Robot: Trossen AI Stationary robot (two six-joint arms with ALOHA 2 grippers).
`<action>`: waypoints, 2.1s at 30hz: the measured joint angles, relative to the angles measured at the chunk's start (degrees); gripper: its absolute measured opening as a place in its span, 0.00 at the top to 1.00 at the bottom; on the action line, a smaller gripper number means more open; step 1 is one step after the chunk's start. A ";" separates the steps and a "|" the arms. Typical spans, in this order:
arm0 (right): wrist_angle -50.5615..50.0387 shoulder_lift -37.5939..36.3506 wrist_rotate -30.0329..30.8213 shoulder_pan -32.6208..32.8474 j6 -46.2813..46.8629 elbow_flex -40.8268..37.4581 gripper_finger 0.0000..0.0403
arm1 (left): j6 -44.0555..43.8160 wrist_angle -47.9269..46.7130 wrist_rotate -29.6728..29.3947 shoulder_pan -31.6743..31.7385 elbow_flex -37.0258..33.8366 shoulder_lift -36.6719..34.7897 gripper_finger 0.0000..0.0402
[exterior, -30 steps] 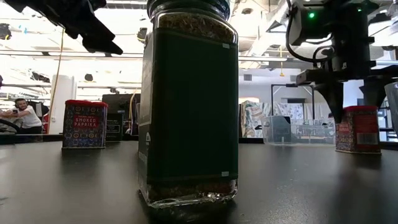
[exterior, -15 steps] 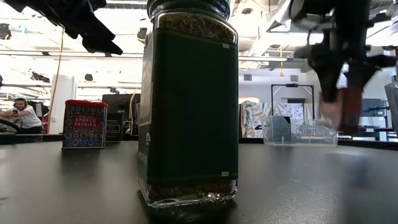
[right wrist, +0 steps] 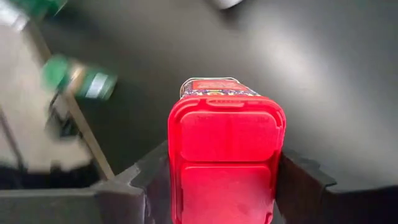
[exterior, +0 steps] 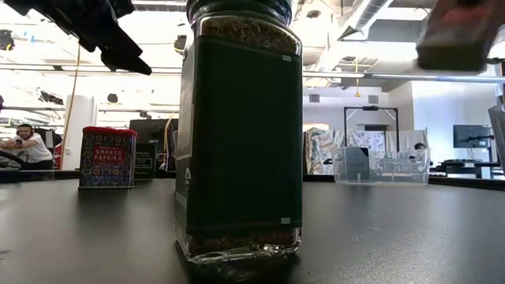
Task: Sort spices by type
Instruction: Put the bottom right red seasoning can into the black bin
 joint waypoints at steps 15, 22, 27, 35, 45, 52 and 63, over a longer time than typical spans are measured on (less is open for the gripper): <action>-9.12 13.14 -4.03 26.38 -0.61 3.18 0.41 | -2.13 -0.34 0.00 0.00 0.00 0.00 0.27; -8.66 19.54 -4.10 29.06 -3.28 3.18 0.41 | -3.39 -0.32 0.00 0.00 0.00 0.02 0.27; -5.31 20.63 -6.36 27.89 -8.07 0.86 0.41 | -1.84 -0.32 0.00 0.00 0.00 0.00 0.27; -0.34 19.53 -7.16 26.81 -8.65 -6.05 0.41 | -1.92 -0.32 0.00 0.00 0.00 0.00 0.27; 3.57 19.49 -7.39 26.91 -10.83 -10.21 0.41 | -1.92 -0.32 0.00 0.00 0.00 0.00 0.27; 4.26 19.49 -7.40 26.91 -10.82 -11.46 0.36 | -1.92 -0.32 0.00 0.00 0.00 0.00 0.27; 5.23 19.49 -9.19 26.97 -10.59 -11.47 0.34 | -1.92 -0.32 0.00 0.00 0.00 0.01 0.27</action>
